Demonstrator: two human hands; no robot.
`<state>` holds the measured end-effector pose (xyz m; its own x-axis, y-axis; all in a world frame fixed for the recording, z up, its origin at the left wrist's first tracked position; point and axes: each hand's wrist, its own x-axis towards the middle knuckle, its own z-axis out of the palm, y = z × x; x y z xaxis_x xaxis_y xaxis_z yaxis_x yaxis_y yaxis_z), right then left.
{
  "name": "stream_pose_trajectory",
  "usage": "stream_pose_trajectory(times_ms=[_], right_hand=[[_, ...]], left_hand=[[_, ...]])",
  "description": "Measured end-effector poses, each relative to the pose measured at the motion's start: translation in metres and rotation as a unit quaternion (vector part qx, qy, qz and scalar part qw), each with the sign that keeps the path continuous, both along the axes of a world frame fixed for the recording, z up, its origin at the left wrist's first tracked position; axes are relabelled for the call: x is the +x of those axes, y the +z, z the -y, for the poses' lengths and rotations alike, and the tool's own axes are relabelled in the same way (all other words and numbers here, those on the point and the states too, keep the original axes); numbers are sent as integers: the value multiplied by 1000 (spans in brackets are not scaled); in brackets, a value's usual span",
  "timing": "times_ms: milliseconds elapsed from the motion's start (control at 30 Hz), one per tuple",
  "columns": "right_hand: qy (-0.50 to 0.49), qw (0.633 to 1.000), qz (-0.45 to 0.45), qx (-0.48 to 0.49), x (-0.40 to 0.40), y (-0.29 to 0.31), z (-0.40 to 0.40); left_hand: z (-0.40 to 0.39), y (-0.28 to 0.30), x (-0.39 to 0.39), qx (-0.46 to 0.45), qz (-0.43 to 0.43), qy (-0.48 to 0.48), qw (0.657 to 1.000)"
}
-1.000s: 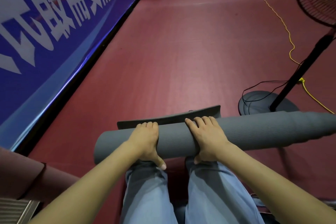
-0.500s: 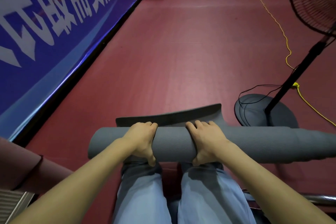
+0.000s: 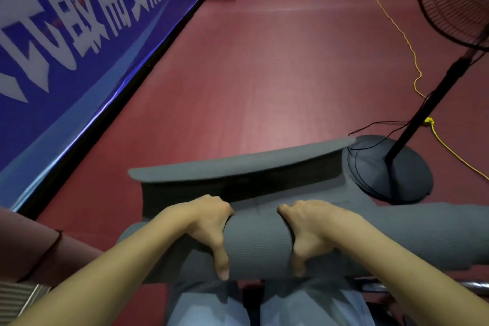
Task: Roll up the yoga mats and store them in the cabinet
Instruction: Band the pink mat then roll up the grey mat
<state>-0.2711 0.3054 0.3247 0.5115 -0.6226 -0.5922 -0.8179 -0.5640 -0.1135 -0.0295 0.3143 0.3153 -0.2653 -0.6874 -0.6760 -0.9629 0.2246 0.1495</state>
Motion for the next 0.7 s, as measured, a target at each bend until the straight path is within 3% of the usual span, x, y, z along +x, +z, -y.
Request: stream_pose_trajectory(times_ms=[200, 367, 500, 700], right_hand=[[-38, 997, 44, 48, -9, -11, 11], [-29, 994, 87, -52, -17, -26, 21], [-47, 990, 110, -76, -20, -29, 20], [-77, 979, 133, -137, -14, -43, 18]], left_hand=[[12, -5, 0, 67, -36, 48, 996], [35, -21, 20, 111, -154, 158, 969], [49, -25, 25, 128, -182, 157, 962], [68, -22, 35, 57, -196, 191, 960]])
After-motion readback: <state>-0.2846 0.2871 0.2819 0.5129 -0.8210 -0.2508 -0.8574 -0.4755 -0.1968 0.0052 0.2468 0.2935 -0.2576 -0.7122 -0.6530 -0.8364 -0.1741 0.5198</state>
